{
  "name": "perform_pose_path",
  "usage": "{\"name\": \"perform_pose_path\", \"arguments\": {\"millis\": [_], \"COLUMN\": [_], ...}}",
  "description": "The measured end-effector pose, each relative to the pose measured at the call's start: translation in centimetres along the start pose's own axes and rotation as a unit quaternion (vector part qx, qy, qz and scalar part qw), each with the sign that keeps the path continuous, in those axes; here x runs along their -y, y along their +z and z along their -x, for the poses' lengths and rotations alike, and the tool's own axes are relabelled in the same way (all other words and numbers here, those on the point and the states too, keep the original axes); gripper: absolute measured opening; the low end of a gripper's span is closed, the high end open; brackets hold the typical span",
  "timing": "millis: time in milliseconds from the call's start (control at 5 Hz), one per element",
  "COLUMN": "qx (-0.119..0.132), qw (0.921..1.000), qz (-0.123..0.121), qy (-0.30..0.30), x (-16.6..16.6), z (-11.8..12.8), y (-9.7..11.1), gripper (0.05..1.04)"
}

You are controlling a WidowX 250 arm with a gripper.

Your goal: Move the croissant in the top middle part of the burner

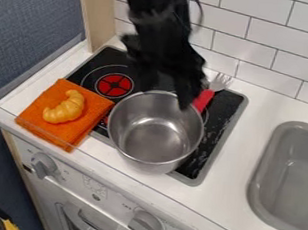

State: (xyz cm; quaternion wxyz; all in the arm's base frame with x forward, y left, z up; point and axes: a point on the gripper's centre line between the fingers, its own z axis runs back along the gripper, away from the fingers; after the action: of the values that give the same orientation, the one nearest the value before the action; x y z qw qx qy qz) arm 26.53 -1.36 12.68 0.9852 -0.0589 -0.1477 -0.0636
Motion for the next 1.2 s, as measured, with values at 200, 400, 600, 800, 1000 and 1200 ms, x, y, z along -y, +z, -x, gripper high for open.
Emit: {"name": "perform_pose_path", "arguments": {"millis": [200,400,600,800,1000,1200], "qx": [-0.026,-0.035,-0.068,-0.099,-0.126,-0.134], "qw": [0.9991,0.9968,0.9935,0.9912,0.9867,0.9844], "qz": [-0.029,-0.059,-0.065,-0.066,-0.081,-0.094], "qy": [0.018,0.040,0.065,0.058,0.063,0.064], "x": [-3.8,-8.1,-11.6,-13.7,-14.6,-14.7], "z": [1.7,3.3,4.7,5.0,5.5,5.3], "y": [1.3,1.9,1.1,-0.9,-2.6,-4.0], "gripper": [1.004,1.004,1.003,1.001,1.001,1.001]}}
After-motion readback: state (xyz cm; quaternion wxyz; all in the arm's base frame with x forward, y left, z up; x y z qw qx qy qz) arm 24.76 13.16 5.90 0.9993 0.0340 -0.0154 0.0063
